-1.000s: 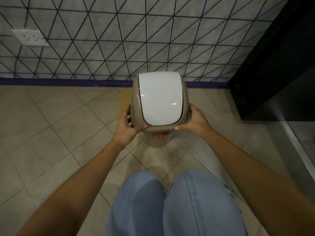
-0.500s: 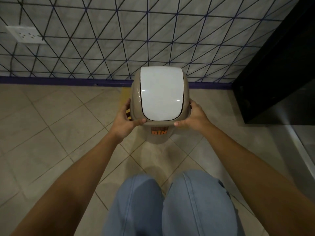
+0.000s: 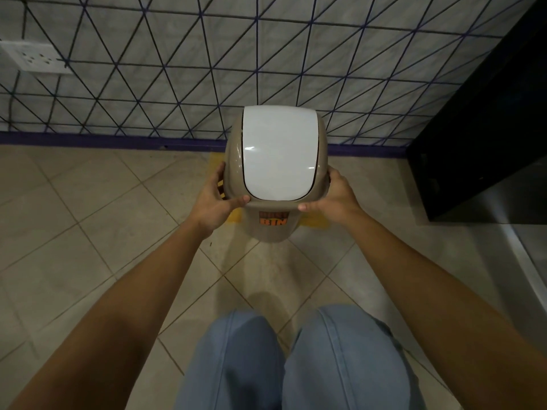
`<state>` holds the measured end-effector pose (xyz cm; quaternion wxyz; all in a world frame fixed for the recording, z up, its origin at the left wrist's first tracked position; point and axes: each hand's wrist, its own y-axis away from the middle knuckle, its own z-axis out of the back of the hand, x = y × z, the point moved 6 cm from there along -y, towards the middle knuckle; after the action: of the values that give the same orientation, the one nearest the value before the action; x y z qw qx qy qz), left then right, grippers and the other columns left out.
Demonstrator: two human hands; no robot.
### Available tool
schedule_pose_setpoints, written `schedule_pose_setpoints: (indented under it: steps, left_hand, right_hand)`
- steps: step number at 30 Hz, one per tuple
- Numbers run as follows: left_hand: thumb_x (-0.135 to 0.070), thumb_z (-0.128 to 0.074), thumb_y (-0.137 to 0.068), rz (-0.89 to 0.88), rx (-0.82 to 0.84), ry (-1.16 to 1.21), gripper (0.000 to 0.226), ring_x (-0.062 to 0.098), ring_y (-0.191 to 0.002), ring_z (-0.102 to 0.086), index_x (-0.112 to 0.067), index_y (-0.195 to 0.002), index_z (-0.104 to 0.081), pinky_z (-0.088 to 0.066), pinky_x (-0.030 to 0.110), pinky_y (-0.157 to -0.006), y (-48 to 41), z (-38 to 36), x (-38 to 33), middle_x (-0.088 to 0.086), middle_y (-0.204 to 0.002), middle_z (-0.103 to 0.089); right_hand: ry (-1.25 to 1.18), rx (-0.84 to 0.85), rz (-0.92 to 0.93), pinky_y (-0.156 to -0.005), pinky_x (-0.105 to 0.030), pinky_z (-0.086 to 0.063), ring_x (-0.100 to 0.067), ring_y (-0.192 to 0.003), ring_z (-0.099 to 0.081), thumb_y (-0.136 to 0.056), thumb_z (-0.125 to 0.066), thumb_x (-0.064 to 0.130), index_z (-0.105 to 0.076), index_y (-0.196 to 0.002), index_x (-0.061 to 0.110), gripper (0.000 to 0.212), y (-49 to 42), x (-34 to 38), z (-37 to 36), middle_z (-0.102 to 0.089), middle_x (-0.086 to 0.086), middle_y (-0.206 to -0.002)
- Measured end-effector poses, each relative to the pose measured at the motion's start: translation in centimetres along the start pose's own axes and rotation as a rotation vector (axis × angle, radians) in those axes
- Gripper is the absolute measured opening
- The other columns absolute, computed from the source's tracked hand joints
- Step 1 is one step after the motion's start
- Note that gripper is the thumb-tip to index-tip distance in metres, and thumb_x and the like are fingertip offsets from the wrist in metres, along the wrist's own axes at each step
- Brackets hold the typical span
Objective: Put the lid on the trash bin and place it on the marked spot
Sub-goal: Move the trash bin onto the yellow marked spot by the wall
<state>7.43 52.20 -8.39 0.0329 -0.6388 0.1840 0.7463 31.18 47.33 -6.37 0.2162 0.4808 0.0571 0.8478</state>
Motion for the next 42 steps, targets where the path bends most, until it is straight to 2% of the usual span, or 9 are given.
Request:
schedule_pose_setpoints:
  steps: [7, 12, 16, 18, 21, 27, 32, 38, 42]
  left_hand:
    - [-0.010, -0.073, -0.077, -0.020, -0.012, 0.005, 0.093, 0.023, -0.131, -0.039, -0.026, -0.149, -0.017, -0.041, 0.043, -0.105, -1.1, -0.4, -0.2, 0.001, -0.150, -0.033]
    - [-0.006, -0.072, -0.078, -0.057, -0.068, -0.056, 0.078, 0.024, -0.126, -0.045, -0.015, -0.142, -0.030, -0.045, 0.041, -0.102, -1.8, -0.1, -0.7, 0.006, -0.141, -0.042]
    - [-0.004, -0.071, -0.078, -0.162, -0.193, -0.179, 0.072, 0.015, -0.127, -0.041, -0.012, -0.138, -0.033, -0.040, 0.026, -0.102, -1.5, -0.3, -1.6, 0.003, -0.139, -0.044]
    - [-0.006, -0.073, -0.077, -0.265, -0.247, -0.291, 0.075, 0.008, -0.126, -0.037, -0.011, -0.140, -0.033, -0.035, 0.012, -0.101, -1.0, -0.5, -2.3, 0.002, -0.141, -0.042]
    - [-0.008, -0.075, -0.074, -0.421, -0.300, -0.440, 0.080, 0.008, -0.120, -0.041, -0.008, -0.142, -0.032, -0.031, -0.004, -0.086, -0.2, -1.0, -3.4, 0.007, -0.138, -0.046]
    - [-0.016, -0.077, -0.074, -0.476, -0.310, -0.575, 0.085, 0.000, -0.100, -0.039, -0.010, -0.144, -0.030, -0.032, -0.004, -0.080, 0.1, -1.0, -3.4, 0.016, -0.132, -0.049]
    - [-0.021, -0.079, -0.072, -0.406, -0.232, -0.519, 0.093, 0.022, -0.123, -0.047, -0.023, -0.147, -0.024, -0.041, 0.023, -0.092, -1.4, -0.6, -2.8, 0.010, -0.140, -0.045]
    - [-0.019, -0.079, -0.072, -0.401, -0.239, -0.542, 0.093, 0.021, -0.123, -0.047, -0.025, -0.147, -0.023, -0.039, 0.017, -0.090, -3.2, -0.4, -3.1, 0.009, -0.140, -0.046]
    - [-0.019, -0.077, -0.074, -0.423, -0.248, -0.596, 0.091, 0.023, -0.124, -0.044, -0.025, -0.146, -0.023, -0.038, 0.022, -0.093, -4.1, -0.4, -3.6, 0.010, -0.140, -0.044]
  right_hand:
    - [0.030, -0.046, 0.049, -0.110, -0.040, -0.035, -0.026, -0.131, -0.040, -0.054, -0.088, 0.010, -0.028, -0.145, 0.017, 0.109, -0.9, 0.9, 0.4, -0.043, -0.009, -0.140]
    - [0.059, -0.047, 0.042, -0.108, -0.040, -0.035, -0.027, -0.132, -0.038, -0.055, -0.089, 0.014, -0.028, -0.143, 0.016, 0.107, -1.5, 1.1, 0.5, -0.039, -0.009, -0.142]
    - [0.084, -0.094, 0.080, -0.107, -0.037, -0.034, -0.026, -0.132, -0.037, -0.054, -0.089, 0.016, -0.027, -0.142, 0.014, 0.108, -1.5, 1.4, 0.4, -0.036, -0.008, -0.142]
    - [0.088, -0.128, 0.137, -0.109, -0.037, -0.031, -0.024, -0.134, -0.034, -0.053, -0.089, 0.015, -0.021, -0.145, 0.016, 0.115, -1.1, 1.8, 0.3, -0.033, -0.006, -0.144]
    - [0.080, -0.134, 0.221, -0.112, -0.038, -0.028, -0.022, -0.137, -0.029, -0.055, -0.088, 0.012, -0.011, -0.149, 0.019, 0.122, -0.6, 2.2, 0.1, -0.028, -0.006, -0.147]
    - [0.079, -0.109, 0.260, -0.113, -0.039, -0.030, -0.022, -0.137, -0.028, -0.062, -0.084, 0.009, -0.004, -0.150, 0.020, 0.120, -0.3, 2.3, -0.3, -0.027, -0.008, -0.147]
    - [0.114, -0.103, 0.259, -0.114, -0.037, -0.025, -0.021, -0.140, -0.024, -0.063, -0.083, 0.006, -0.002, -0.150, 0.019, 0.120, -1.2, 2.9, 0.0, -0.024, -0.007, -0.151]
    - [0.124, -0.116, 0.262, -0.115, -0.038, -0.022, -0.021, -0.142, -0.019, -0.062, -0.084, 0.007, -0.003, -0.150, 0.018, 0.119, -2.6, 3.5, 0.0, -0.020, -0.005, -0.155]
    - [0.152, -0.122, 0.261, -0.114, -0.041, -0.025, -0.023, -0.142, -0.021, -0.063, -0.083, 0.008, -0.001, -0.150, 0.019, 0.120, -3.8, 3.9, 0.0, -0.022, -0.007, -0.153]
